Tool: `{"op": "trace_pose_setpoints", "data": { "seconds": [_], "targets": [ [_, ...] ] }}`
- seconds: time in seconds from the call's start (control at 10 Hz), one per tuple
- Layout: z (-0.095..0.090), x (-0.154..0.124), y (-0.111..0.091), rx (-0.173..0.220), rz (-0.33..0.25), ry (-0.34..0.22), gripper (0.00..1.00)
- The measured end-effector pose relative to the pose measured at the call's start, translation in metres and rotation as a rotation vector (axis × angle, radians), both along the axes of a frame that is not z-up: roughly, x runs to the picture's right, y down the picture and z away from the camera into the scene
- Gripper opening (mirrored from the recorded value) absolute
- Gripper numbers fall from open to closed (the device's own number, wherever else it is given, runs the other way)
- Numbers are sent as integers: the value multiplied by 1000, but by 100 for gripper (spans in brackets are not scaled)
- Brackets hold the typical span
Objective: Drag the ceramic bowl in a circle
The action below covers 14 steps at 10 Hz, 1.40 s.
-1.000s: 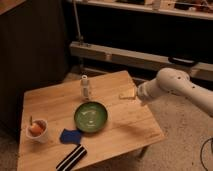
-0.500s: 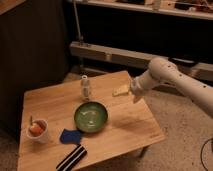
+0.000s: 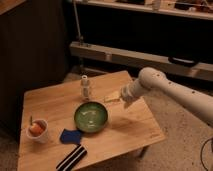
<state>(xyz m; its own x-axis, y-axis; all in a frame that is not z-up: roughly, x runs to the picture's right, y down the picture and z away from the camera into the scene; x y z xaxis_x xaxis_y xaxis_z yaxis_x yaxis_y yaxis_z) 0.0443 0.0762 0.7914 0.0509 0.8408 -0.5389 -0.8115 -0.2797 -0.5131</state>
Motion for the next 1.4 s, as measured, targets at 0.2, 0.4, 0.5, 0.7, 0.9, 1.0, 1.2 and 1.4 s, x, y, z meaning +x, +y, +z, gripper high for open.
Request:
{"op": "trace_pose_setpoints", "data": {
  "seconds": [0.2,0.4,0.5,0.7,0.9,1.0,1.2,1.4],
  "targets": [
    [19,-10,7,-18,-9,15,52],
    [29,-4,11,-35,-6,35,38],
    [34,-6,13,-42,-16,42,38],
    [41,-11,18,-51,-38,52,38],
    [48,-13,24,-62,-57,62,38],
    [51,-17,25,-64,-64,61,38],
    [56,-19,31,-75,-74,58,51],
    [59,-23,33,-81,-80,47,58]
  ]
}}
